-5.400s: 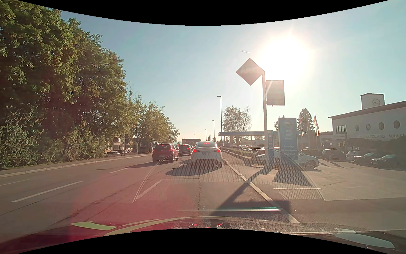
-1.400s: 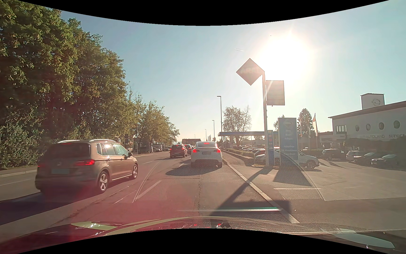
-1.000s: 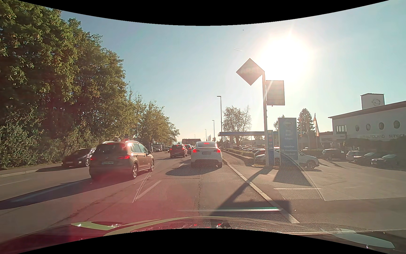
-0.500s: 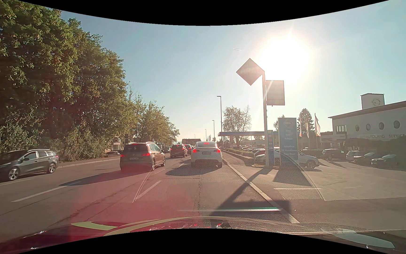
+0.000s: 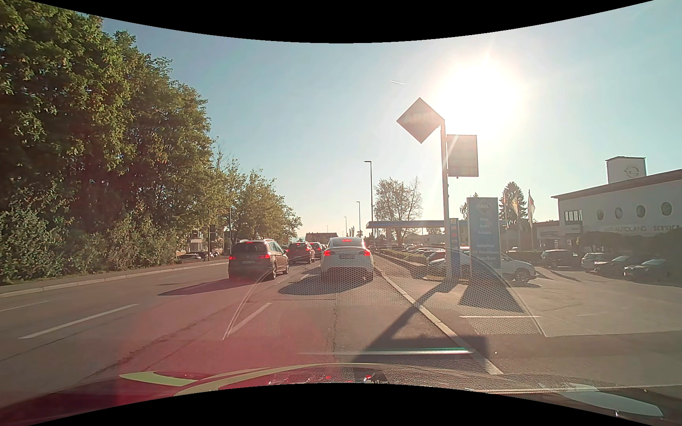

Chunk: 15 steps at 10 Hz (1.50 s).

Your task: Follow the waypoints while adhering to traffic rules and regulations

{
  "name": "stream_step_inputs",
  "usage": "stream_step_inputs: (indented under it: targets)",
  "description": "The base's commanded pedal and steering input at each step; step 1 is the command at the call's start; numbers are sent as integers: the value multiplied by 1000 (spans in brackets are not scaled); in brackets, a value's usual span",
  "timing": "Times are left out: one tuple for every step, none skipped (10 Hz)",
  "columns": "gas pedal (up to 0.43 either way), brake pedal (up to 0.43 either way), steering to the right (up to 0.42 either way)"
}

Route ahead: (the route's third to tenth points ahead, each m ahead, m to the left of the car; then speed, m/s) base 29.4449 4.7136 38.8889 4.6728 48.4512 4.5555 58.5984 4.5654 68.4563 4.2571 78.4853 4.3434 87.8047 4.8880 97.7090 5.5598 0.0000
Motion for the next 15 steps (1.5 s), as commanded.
stream_step_inputs:
  targets:
    - [0,268,-1]
    - [0,262,-1]
    - [0,268,-1]
    - [0,268,-1]
    - [0,268,-1]
    - [0,268,-1]
    - [0,268,-1]
    - [0,268,-1]
    - [0,268,-1]
    - [0,268,-1]
    - [0,268,-1]
    - [0,268,-1]
    - [0,268,-1]
    - [0,268,-2]
    - [0,268,-1]
